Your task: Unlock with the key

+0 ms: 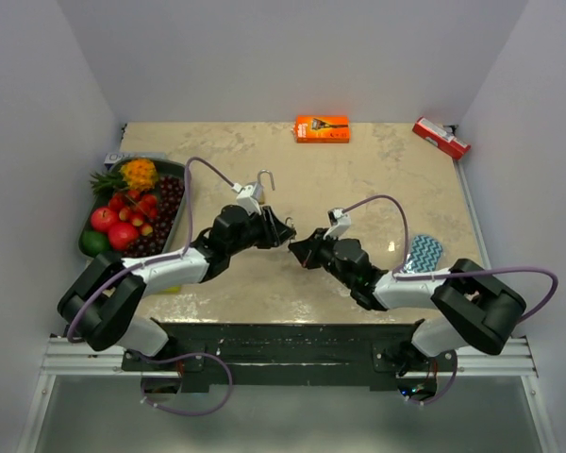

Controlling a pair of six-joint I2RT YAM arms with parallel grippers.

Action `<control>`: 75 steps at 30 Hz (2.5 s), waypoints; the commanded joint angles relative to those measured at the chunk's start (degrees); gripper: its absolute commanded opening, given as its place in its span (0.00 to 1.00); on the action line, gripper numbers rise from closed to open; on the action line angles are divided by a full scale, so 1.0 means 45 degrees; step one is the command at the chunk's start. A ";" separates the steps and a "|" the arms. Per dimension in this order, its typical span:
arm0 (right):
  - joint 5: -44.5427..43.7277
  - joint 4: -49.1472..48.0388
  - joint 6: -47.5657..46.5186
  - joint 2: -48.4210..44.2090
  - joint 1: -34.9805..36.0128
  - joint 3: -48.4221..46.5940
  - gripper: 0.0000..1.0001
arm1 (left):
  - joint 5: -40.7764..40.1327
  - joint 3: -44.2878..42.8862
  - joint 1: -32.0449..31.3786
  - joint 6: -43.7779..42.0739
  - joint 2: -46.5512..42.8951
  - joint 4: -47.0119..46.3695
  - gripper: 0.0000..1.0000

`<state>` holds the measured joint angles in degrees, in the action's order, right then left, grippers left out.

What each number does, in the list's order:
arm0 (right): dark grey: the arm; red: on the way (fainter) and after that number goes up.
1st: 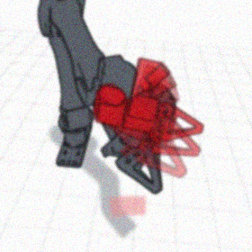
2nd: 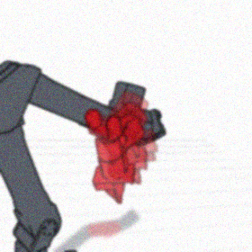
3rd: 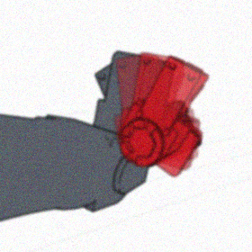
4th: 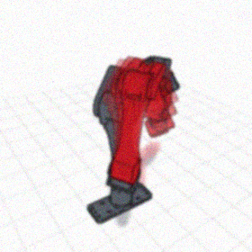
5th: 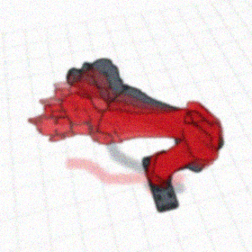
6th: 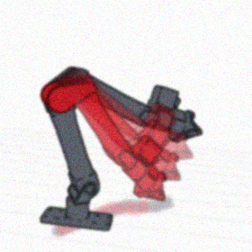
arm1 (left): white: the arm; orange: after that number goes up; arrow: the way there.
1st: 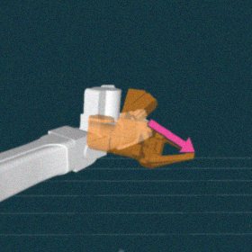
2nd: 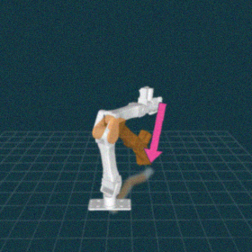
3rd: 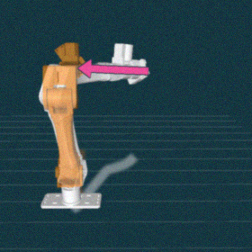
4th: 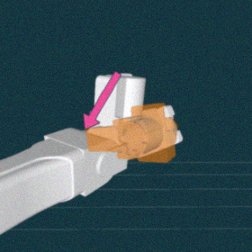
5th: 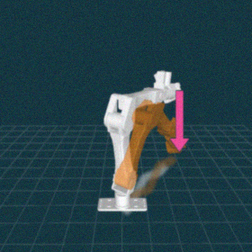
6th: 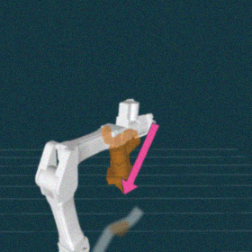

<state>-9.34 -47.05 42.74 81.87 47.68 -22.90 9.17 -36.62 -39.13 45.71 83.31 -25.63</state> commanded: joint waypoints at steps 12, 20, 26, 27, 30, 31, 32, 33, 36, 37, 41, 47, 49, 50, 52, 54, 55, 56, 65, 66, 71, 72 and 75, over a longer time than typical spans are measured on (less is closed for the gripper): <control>-0.1185 -0.3236 0.0092 -0.0536 -0.1025 -0.0147 0.00 | 0.1499 0.1048 -0.1108 0.0934 -0.0700 -0.0320 0.00; -0.1537 -0.3627 0.0014 -0.0614 -0.1025 0.0029 0.00 | 0.0951 0.1790 -0.1713 0.1579 -0.0681 -0.1336 0.00; -0.1576 -0.3686 -0.0006 -0.0809 -0.1103 0.0126 0.00 | 0.0697 0.1985 -0.1948 0.1872 -0.0876 -0.1610 0.00; -0.1634 -0.3744 -0.0064 -0.0848 -0.1123 0.0166 0.00 | 0.0658 0.2005 -0.1987 0.1911 -0.0895 -0.1610 0.00; -0.1538 -0.4268 -0.0142 -0.0693 -0.1123 0.0302 0.00 | 0.0502 0.2122 -0.2104 0.2340 -0.0935 -0.1843 0.00; -0.1460 -0.4426 -0.0239 -0.0596 -0.1123 0.0303 0.00 | 0.0424 0.2200 -0.2143 0.2477 -0.0954 -0.2018 0.00; -0.1343 -0.4525 -0.0318 -0.0537 -0.1123 0.0264 0.00 | 0.0365 0.2220 -0.2124 0.2807 -0.0993 -0.2117 0.00; -0.1226 -0.4603 -0.0396 -0.0381 -0.1123 0.0225 0.00 | 0.0113 0.2259 -0.2143 0.2926 -0.1032 -0.2214 0.00; -0.0893 -0.3886 -0.0669 -0.0380 -0.1104 -0.0087 0.00 | -0.0705 0.2201 -0.2124 0.3044 -0.1305 -0.2021 0.00; -0.0834 -0.3668 -0.0825 -0.0399 -0.1104 -0.0146 0.00 | -0.0961 0.2085 -0.2124 0.3025 -0.1460 -0.1769 0.00; -0.1009 -0.3137 -0.1274 -0.0497 -0.0890 -0.0088 0.00 | -0.1549 0.1519 -0.2124 0.2694 -0.1521 -0.1337 0.00; -0.0990 -0.3043 -0.1763 -0.0243 -0.0479 -0.0322 0.00 | -0.1256 0.1166 -0.2104 0.2791 -0.1169 -0.1434 0.00; -0.0990 -0.2789 -0.1764 -0.0243 -0.0401 -0.0420 0.02 | -0.1412 0.0971 -0.2046 0.2616 -0.1169 -0.1220 0.00; -0.1048 -0.2420 -0.1744 -0.0301 -0.0362 -0.0420 0.02 | -0.1471 0.0873 -0.1988 0.2576 -0.1150 -0.1122 0.00; -0.1146 -0.2047 -0.1744 -0.0379 -0.0303 -0.0478 0.05 | -0.1646 0.0697 -0.1890 0.2440 -0.1111 -0.1004 0.00; -0.1205 -0.1500 -0.1667 -0.0419 -0.0225 -0.0537 0.08 | -0.1628 0.0561 -0.1675 0.2361 -0.1052 -0.0965 0.00; -0.1186 -0.1305 -0.1608 -0.0419 -0.0205 -0.0595 0.10 | -0.1647 0.0502 -0.1578 0.2264 -0.1033 -0.0946 0.00; -0.1147 -0.1090 -0.1569 -0.0419 -0.0166 -0.0596 0.11 | -0.1666 0.0443 -0.1441 0.2225 -0.1013 -0.0888 0.00; -0.0932 0.0452 -0.1412 -0.0750 0.0010 -0.0518 0.31 | -0.1764 0.0247 -0.0581 0.2029 -0.1013 -0.0828 0.00; -0.0912 0.0571 -0.1489 -0.0828 0.0029 -0.0498 0.33 | -0.1803 0.0228 -0.0561 0.1971 -0.1013 -0.0809 0.00; -0.0542 0.1098 -0.1685 -0.1746 0.0068 -0.0225 0.46 | -0.1998 0.0150 -0.0483 0.1775 -0.0935 -0.0750 0.00; -0.0521 0.1196 -0.1763 -0.1863 0.0068 -0.0205 0.47 | -0.1998 0.0130 -0.0483 0.1756 -0.0896 -0.0712 0.00; -0.0424 0.1684 -0.1978 -0.2157 0.0068 -0.0360 0.50 | -0.1998 0.0013 -0.0483 0.1638 -0.0779 -0.0692 0.00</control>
<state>-9.96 -41.85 36.12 74.35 47.94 -23.24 -0.21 -33.54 -41.63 54.89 79.18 -26.57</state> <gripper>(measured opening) 0.486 0.416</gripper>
